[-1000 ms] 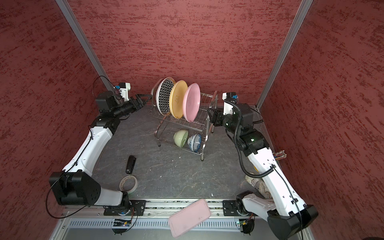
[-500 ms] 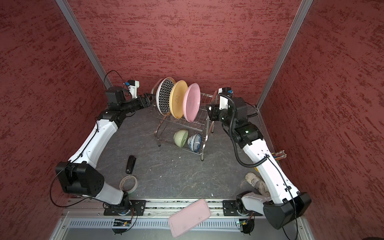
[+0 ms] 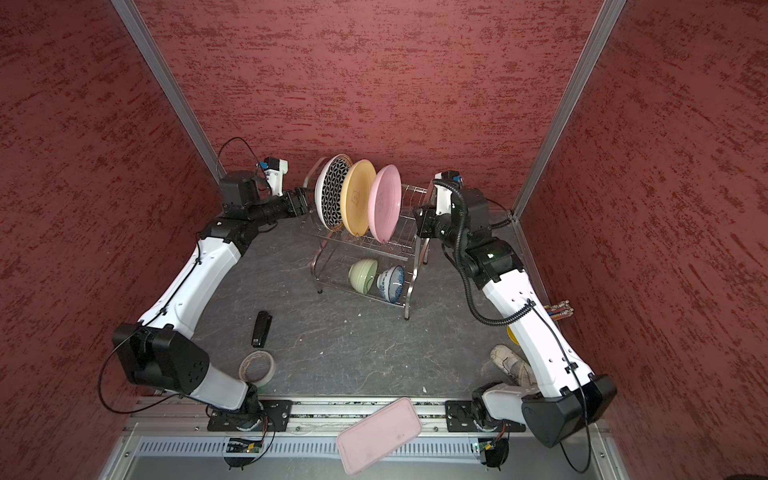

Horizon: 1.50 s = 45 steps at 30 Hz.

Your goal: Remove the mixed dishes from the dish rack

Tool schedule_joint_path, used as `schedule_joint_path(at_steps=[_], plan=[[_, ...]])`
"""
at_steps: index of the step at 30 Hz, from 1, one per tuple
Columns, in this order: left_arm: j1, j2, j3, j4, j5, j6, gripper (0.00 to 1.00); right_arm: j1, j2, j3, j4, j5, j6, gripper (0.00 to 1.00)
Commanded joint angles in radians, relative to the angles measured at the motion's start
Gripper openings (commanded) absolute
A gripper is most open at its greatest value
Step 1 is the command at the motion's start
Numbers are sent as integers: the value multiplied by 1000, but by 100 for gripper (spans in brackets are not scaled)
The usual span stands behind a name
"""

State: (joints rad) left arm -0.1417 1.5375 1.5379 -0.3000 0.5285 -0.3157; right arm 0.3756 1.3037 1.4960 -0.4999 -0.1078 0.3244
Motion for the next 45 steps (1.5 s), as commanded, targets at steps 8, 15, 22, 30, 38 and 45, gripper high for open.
schedule_joint_path(at_steps=[8, 15, 22, 30, 38, 45], plan=[[-19, -5, 17, -13, -19, 33, 59, -8, 49, 59, -13, 91, -51, 25], [-19, -2, 18, -10, -22, 38, 59, -37, 57, 67, 9, 80, -45, 24], [-19, 1, 27, -4, -17, 35, 59, -81, 92, 90, 4, 32, -41, 24], [-24, 15, 63, -20, -19, 41, 59, -111, 132, 126, 8, 6, -42, 23], [-29, 19, 75, -13, -21, 46, 54, -134, 208, 209, -22, 2, -66, 21], [-36, 34, 94, -19, -24, 50, 45, -140, 233, 245, -22, -3, -73, 19]])
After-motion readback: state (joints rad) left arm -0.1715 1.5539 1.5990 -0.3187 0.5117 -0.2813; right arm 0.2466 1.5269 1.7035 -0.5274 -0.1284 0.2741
